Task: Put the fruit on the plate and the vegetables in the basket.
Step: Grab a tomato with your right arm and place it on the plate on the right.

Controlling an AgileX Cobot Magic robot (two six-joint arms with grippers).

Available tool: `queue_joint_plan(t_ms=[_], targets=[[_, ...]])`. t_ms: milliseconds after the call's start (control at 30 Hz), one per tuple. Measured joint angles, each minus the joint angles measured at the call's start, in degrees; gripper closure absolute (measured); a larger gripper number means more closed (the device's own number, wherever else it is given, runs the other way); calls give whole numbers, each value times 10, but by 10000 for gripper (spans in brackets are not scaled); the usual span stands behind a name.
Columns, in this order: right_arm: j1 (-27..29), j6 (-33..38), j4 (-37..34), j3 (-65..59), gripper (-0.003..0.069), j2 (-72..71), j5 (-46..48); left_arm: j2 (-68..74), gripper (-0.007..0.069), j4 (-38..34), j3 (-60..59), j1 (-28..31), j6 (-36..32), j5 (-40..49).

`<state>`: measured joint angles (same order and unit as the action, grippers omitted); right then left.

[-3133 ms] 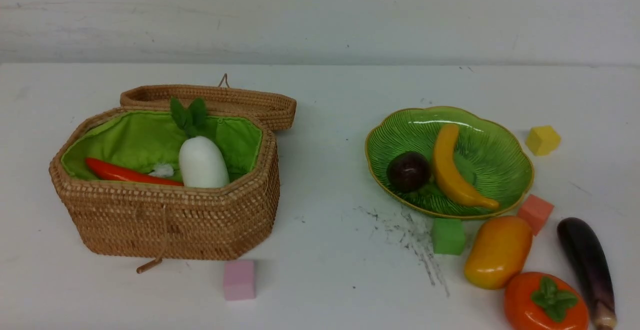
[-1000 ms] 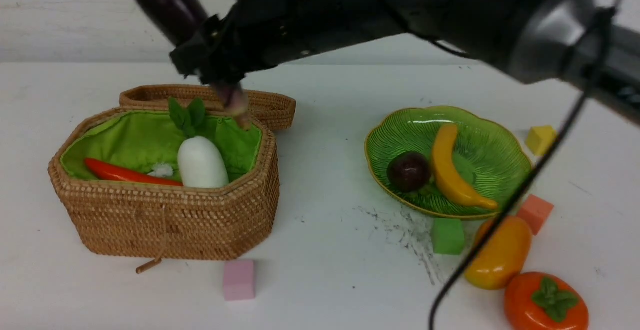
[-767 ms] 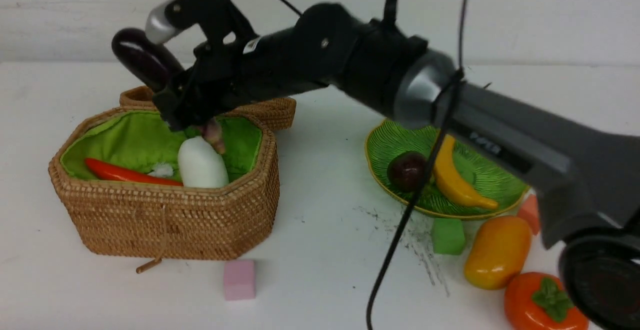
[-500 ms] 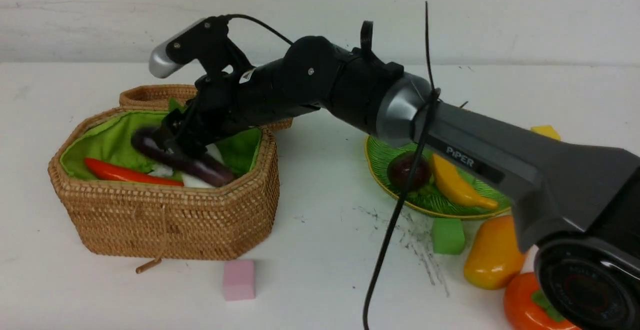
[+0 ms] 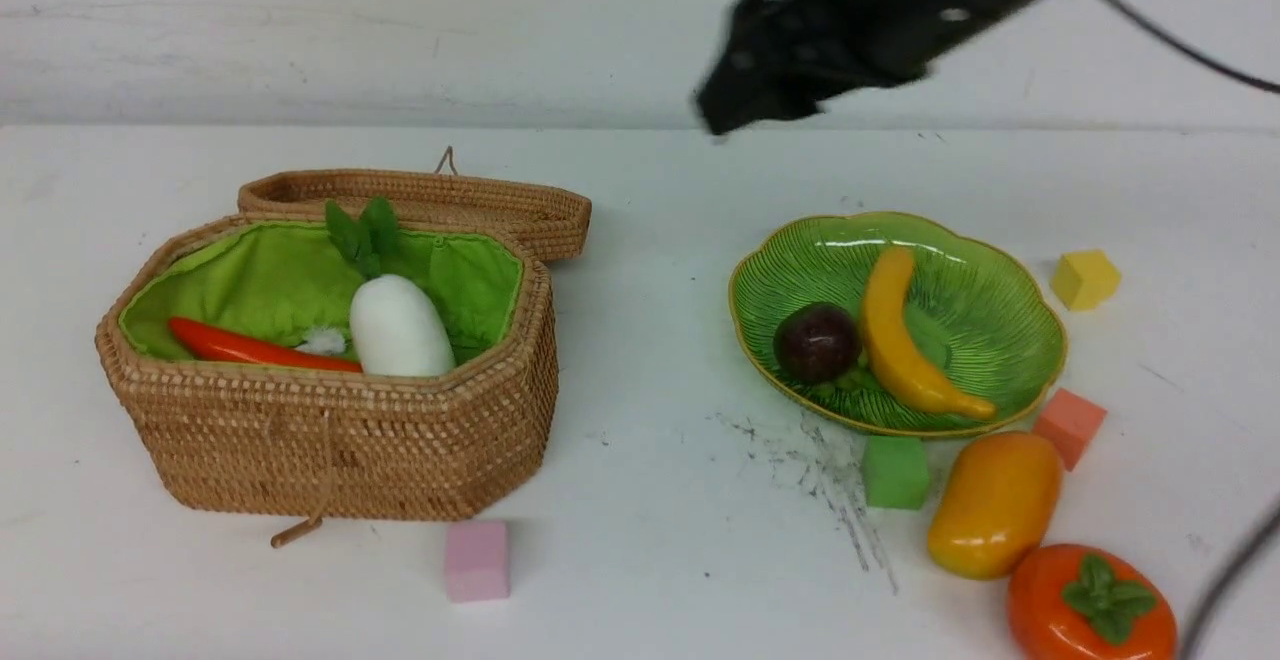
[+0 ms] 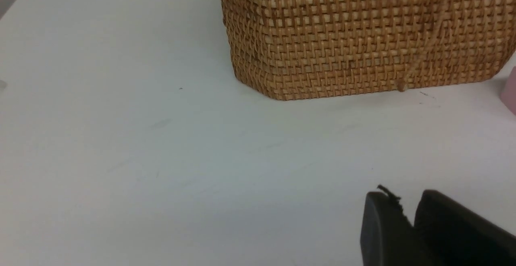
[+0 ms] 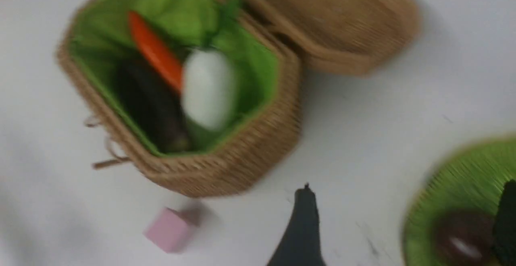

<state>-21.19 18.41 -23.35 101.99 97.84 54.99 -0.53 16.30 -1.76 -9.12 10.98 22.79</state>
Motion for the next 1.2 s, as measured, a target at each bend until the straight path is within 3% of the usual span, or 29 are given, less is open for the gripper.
queue_joint_plan(t_ms=[33,167,333,500,667,833,1000,1200], targets=[[38,-42,19,-88,74,-62,-4,0,511,0,0,0,0,0],[88,-88,31,-263,78,-166,-2,0,511,0,0,0,0,0],[117,-95,38,-469,78,-264,-37,0,507,0,0,0,0,0],[180,-95,18,-571,78,-278,-81,0,499,0,0,0,0,0],[228,-64,-47,-630,78,-231,-141,0,494,0,0,0,0,0],[231,1,-110,-645,79,-160,-209,0,490,0,0,0,0,0],[230,41,-185,-638,111,-106,-214,0,484,0,0,0,0,0],[231,49,-199,-633,124,-103,-205,0,476,0,0,0,0,0]])
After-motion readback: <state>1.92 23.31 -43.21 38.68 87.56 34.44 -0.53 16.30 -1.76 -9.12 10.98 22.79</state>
